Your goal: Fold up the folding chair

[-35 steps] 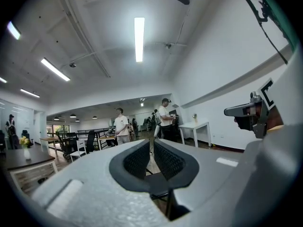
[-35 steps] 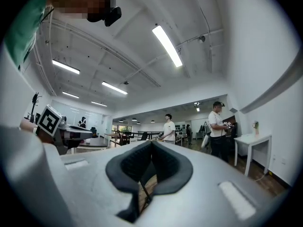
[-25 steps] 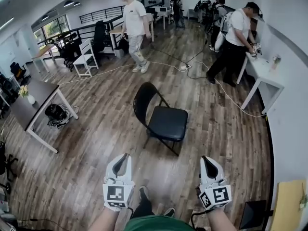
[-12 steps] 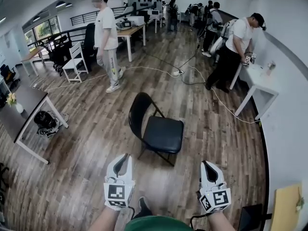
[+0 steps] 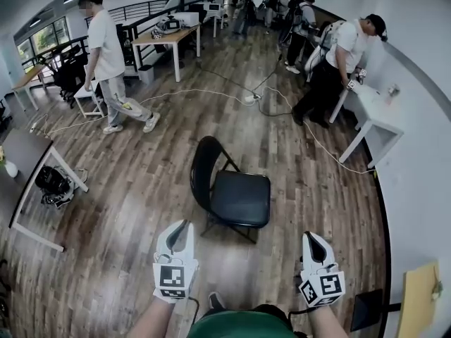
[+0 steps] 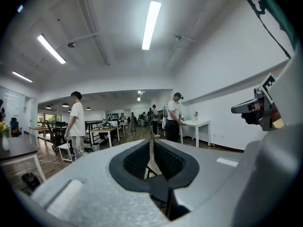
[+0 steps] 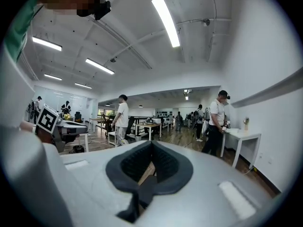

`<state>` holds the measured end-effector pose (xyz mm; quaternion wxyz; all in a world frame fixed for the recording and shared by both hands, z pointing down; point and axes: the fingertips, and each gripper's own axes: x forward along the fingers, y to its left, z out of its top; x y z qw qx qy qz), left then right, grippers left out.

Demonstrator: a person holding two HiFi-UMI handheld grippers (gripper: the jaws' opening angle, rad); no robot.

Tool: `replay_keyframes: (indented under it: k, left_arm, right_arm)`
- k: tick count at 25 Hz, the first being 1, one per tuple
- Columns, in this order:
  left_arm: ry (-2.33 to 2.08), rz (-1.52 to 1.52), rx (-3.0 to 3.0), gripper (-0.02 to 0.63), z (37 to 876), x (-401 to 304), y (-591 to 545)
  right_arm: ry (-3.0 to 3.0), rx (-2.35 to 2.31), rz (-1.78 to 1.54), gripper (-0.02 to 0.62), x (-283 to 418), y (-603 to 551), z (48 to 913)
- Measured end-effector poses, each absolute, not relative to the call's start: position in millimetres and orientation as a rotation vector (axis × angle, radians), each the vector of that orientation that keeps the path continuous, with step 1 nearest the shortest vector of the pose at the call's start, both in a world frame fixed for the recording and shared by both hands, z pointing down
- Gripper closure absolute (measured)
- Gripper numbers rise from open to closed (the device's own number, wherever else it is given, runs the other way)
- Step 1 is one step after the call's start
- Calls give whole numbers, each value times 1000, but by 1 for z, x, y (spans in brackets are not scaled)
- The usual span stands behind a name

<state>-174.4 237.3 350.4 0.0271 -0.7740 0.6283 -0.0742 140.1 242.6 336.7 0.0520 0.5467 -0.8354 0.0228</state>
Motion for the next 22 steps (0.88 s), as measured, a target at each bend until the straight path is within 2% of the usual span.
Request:
replay_keyframes:
  k: [11,22]
  left_arm:
    - [1927,-254,-2438,571,367,-190,174]
    - [2026,-373,-2329,571,375,-186,81]
  right_arm:
    - [-2522,1662,130,592,118,182,356]
    - [-2647,1515,201,592,109,52,384]
